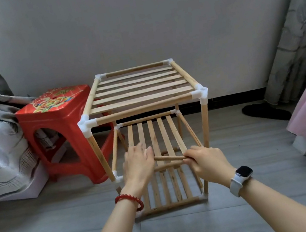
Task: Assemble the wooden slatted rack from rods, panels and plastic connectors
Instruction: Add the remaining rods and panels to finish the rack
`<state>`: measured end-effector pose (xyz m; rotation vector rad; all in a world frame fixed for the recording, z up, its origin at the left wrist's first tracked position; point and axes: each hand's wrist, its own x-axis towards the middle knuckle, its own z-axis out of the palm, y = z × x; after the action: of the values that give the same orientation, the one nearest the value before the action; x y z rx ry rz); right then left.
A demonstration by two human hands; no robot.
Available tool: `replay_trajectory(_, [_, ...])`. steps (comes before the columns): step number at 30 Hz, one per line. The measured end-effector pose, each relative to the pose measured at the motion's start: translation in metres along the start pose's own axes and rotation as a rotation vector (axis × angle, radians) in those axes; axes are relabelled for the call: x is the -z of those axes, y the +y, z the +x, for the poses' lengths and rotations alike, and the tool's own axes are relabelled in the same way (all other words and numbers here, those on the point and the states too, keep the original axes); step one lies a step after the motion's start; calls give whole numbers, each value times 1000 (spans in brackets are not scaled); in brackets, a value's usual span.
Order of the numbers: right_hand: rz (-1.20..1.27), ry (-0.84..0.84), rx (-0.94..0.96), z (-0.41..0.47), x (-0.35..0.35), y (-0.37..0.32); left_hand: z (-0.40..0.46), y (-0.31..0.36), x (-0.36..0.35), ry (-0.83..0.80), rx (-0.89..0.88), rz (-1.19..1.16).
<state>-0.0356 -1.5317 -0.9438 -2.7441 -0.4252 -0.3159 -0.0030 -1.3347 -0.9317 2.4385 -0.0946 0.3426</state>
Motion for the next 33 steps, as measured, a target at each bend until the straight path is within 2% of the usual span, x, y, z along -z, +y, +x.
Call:
replay_trajectory(2, [70,39,-17,4,1,-1,9,3,25,258,-187,59])
replay_trajectory(4, [149,70,-22,7,2,-3,22,1,50,499,-293,73])
replay_trajectory(6, [246,80,-30,12,5,-8,36,-6,74,629,-195,58])
replay_trajectory(7, [299,78,-38,14,7,-10,43,-11,84,616,-81,17])
replay_trajectory(9, [368,75,-47,20,12,-13,58,-18,96,415,151,-200])
replay_trajectory(11, [412,81,-43,24,19,-15,63,-21,101,216,208,-380])
replay_trajectory(15, [540,107,-34,29,47,-15,46,-11,99,144,-1,-311])
replay_trajectory(18, [610,124,-14,24,68,-13,27,11,91,24,-153,-293])
replay_trajectory(21, [676,215,5,11,86,-6,10,42,76,-114,-267,-298])
replay_trajectory(26, [793,327,-43,-14,125,22,-5,97,30,-201,-458,-215])
replay_trajectory(30, [721,449,-174,-36,161,58,-5,151,-13,-173,-496,-228])
replay_trajectory(33, [651,488,-223,-43,182,77,0,182,-40,-300,-534,-237])
